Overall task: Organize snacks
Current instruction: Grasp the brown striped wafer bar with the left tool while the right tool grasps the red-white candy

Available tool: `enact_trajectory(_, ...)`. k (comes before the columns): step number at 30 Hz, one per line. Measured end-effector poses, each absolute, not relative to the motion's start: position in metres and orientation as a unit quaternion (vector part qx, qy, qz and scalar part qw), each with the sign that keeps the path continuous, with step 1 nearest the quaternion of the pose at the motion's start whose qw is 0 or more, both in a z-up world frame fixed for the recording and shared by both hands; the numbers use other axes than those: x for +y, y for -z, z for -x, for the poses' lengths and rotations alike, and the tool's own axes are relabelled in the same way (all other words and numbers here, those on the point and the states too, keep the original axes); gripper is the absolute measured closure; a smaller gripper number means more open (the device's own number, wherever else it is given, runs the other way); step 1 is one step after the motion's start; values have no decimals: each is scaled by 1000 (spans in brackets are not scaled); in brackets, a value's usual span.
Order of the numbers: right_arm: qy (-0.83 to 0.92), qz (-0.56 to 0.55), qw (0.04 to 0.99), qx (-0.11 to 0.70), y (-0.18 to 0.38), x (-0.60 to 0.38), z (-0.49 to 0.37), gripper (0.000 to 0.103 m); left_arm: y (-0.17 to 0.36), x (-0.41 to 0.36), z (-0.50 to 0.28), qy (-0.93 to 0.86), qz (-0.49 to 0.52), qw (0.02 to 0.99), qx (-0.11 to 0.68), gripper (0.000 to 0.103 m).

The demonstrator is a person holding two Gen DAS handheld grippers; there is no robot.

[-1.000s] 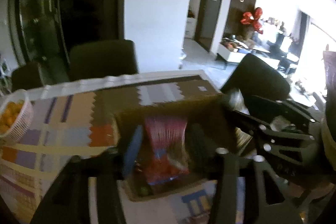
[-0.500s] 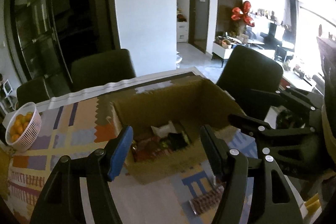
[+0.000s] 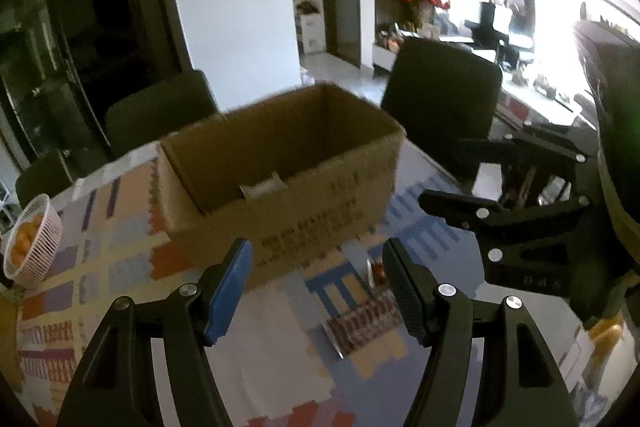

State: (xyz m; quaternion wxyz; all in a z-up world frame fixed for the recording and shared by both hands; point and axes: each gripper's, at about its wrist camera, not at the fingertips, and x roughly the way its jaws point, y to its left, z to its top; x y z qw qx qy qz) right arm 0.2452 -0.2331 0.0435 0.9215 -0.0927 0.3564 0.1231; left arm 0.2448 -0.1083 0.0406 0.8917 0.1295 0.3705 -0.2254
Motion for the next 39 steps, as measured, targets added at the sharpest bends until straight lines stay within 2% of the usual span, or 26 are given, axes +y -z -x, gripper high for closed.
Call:
enact_trajectory(19,-143,127,870,454,37,-230,-245,48,42,-127,-252,288,-195,815,462,35)
enact_trajectory(30,-149,138,851,484,65,-228,-260,49,79,-141,-264,308,-227,779,496,33)
enact_trajectory(39,-157,138,843,495,79,-221,-276,56,92,-152,-267,316,-248,767,500,31)
